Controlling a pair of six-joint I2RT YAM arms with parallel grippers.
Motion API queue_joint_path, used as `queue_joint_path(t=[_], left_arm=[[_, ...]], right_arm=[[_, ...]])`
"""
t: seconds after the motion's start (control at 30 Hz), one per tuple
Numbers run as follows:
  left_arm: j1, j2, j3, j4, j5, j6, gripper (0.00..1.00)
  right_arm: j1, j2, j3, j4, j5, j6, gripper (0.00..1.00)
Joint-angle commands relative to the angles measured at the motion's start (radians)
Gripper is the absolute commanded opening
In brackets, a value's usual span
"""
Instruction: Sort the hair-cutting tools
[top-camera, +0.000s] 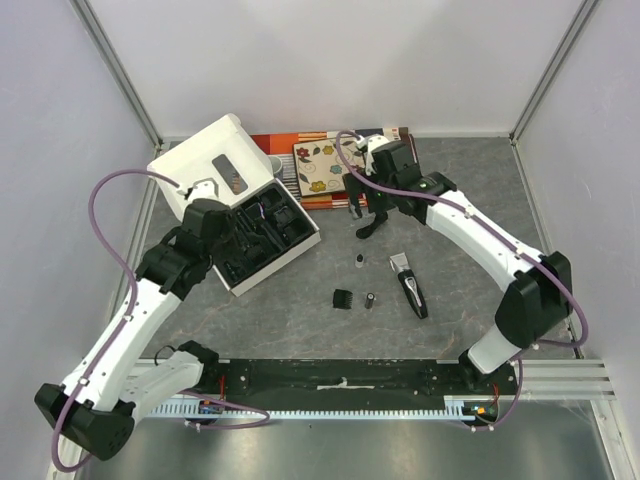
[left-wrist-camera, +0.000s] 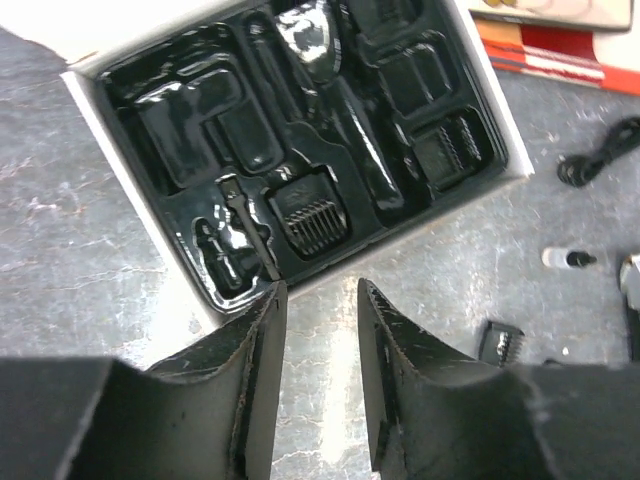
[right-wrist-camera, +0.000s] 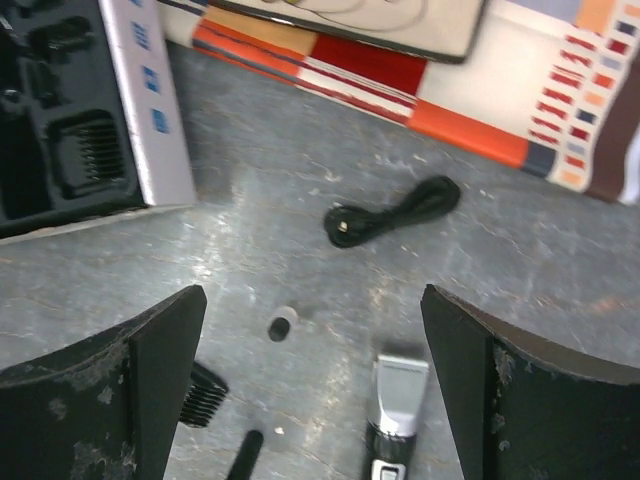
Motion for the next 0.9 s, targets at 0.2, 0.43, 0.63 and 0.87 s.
queue_joint_path(t=[0.2,0.43,0.63,0.87], left_arm=[[0.290,0.037,-0.022,0.078,-0.004,-0.077,0.65],[0.397,0.203,0.062,0.128,-0.031,-0.087,0.76],[0.508,0.292,0.099,0.223,-0.021,-0.076,0.76],[0.603,0.407,0.130,0.303,0.016,-0.053,0.76]], right_arm=[[0.046,0.092,0.139,0.128,-0.134,0.004,0.97],[0.079,0.071,0.052,0.161,-0.100,-0.002,0.97],[0.091,0.028,-0.034,0.227,-0.132,0.017,0.98],[0.126,0.008,-0.091,0.295,-0.162,0.036,0.98]])
